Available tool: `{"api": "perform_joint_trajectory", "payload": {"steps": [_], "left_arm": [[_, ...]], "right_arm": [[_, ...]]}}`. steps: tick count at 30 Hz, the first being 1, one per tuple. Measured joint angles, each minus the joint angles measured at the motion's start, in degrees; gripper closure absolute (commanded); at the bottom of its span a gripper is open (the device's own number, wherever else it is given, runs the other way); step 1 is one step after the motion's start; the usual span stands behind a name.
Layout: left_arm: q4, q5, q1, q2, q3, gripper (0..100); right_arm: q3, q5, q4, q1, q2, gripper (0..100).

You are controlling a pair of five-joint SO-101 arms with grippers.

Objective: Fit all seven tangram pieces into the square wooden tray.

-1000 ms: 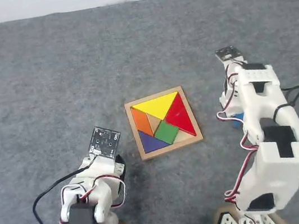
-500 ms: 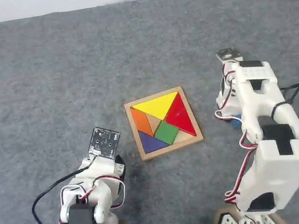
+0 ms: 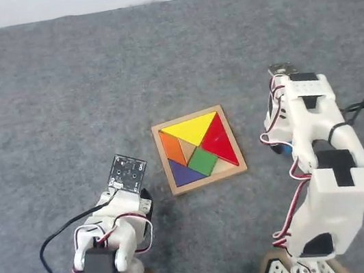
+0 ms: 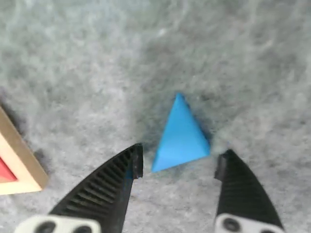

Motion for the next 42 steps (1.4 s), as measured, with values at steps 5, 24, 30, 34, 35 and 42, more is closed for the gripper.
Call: {"api": "perform_joint_trajectory", "payload": {"steps": [5,24,30,34,35,42], "left_arm": [[0.00,0.00,0.00,0.00,0.00,91],[0.00,0.00,0.00,0.00,0.00,91],[0.00,0.00,0.00,0.00,0.00,91],[0.00,0.00,0.00,0.00,0.00,91],[0.00,0.00,0.00,0.00,0.00,91],[0.00,0.00,0.00,0.00,0.00,91]], "right_arm": [[-0.09,0.00,-0.09,0.35,0.00,84.8],[-0.09,0.18,-0.44,0.09,0.00,75.7],[-0.18,8.26,-1.23,-0.44,0.00,74.7],[-0.09,13.10,-2.90,-0.44,0.00,74.9],[-0.09,14.07,-3.25,-0.44,0.00,74.9],[0.00,18.11,-5.45,-0.44,0.00,74.8]]}}
